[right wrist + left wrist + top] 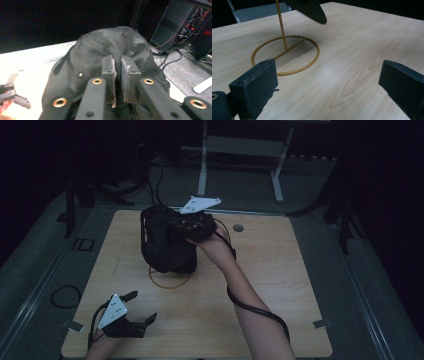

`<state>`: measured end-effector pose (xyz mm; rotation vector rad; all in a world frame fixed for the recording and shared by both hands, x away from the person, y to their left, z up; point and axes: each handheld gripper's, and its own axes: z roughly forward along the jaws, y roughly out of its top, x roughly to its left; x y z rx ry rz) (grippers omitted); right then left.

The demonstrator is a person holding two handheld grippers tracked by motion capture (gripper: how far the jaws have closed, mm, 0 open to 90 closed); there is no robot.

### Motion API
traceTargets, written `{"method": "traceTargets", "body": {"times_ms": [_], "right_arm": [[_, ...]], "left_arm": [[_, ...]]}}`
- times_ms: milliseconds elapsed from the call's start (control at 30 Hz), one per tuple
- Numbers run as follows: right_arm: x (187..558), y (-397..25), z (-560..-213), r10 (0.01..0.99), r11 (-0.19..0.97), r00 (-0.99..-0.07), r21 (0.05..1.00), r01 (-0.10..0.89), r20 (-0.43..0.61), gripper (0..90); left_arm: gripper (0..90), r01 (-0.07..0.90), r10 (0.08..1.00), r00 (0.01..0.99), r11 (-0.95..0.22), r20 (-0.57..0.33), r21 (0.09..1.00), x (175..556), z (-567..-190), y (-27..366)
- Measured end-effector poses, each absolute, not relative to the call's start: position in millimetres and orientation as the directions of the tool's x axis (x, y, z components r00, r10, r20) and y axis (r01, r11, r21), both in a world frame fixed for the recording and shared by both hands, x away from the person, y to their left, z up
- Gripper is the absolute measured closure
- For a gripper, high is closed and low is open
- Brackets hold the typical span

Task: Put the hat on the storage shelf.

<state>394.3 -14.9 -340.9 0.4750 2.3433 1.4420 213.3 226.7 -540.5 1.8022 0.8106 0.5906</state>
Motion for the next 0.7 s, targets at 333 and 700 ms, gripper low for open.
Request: {"method": "traceTargets", "body": {"times_ms": [333, 700], "right_arm": [[389.5, -3.2, -346.1, 0.417, 0.431, -0.902, 0.898, 0.089, -0.111, 74.5], [386.8, -8.6, -344.3, 0.409, 0.409, -0.908, 0.908, 0.095, -0.089, 61.0]], "left_arm": [[2.6, 0.258, 0.748, 0.663, -0.25, 0.018, 0.933, 212.8, -541.2, 225.2], [2.6, 0.255, 0.747, 0.665, -0.249, 0.018, 0.934, 212.7, -541.8, 223.3]]}}
